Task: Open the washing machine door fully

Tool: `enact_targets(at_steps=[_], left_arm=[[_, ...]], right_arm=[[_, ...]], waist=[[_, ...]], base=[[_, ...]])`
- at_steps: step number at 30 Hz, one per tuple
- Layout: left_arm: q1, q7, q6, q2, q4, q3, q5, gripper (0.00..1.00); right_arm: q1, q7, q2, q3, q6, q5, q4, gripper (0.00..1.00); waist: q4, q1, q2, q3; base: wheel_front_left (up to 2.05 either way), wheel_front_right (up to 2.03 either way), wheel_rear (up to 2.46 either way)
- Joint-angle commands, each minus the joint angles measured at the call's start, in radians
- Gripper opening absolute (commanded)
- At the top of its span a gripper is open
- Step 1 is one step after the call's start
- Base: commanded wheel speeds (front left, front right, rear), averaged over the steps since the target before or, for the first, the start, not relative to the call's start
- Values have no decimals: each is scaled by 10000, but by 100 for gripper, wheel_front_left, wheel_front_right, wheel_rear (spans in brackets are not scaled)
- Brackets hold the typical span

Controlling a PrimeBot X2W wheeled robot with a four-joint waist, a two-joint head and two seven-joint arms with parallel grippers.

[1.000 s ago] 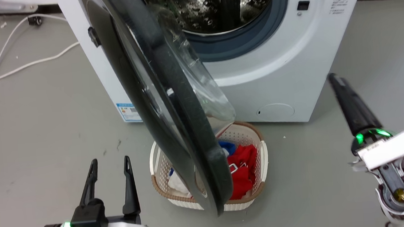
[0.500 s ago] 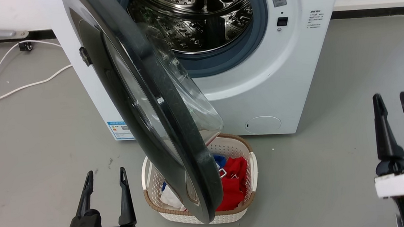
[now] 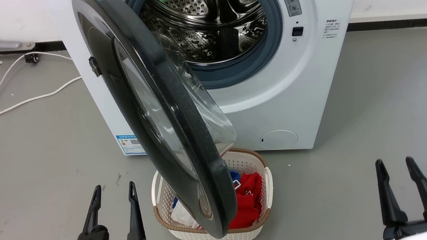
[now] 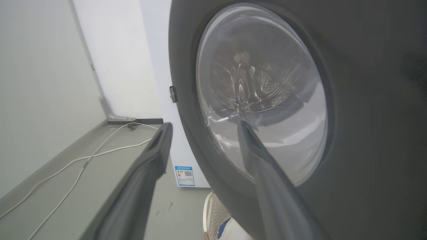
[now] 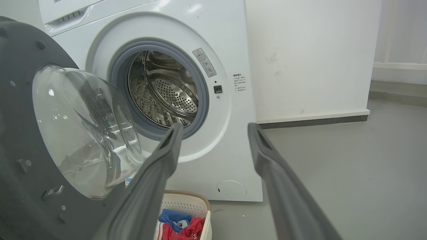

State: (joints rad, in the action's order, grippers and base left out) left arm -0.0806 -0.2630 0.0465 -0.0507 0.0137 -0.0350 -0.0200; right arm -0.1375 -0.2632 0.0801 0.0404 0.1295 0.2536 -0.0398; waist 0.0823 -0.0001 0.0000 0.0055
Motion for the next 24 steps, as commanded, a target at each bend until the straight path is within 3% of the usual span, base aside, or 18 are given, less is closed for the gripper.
enact_targets(at_steps=[1, 12, 24], left_arm=[[-92, -27, -10, -2, -10, -8, 60, 100], [-229, -27, -24, -2, -10, 25, 64, 100], [-301, -27, -19, -1, 38, 39, -16, 100]], right_arm=[[-150, -18, -54, 25, 22, -80, -17, 100], [-910, -19, -308, 169, 22, -790, -328, 100], [-1008, -21, -313, 102, 21, -538, -195, 100]], waist=[[9, 1, 0, -12], [-7, 1, 0, -117], [-27, 1, 0, -143]], base=[[0, 0, 0], [0, 0, 0], [0, 0, 0]])
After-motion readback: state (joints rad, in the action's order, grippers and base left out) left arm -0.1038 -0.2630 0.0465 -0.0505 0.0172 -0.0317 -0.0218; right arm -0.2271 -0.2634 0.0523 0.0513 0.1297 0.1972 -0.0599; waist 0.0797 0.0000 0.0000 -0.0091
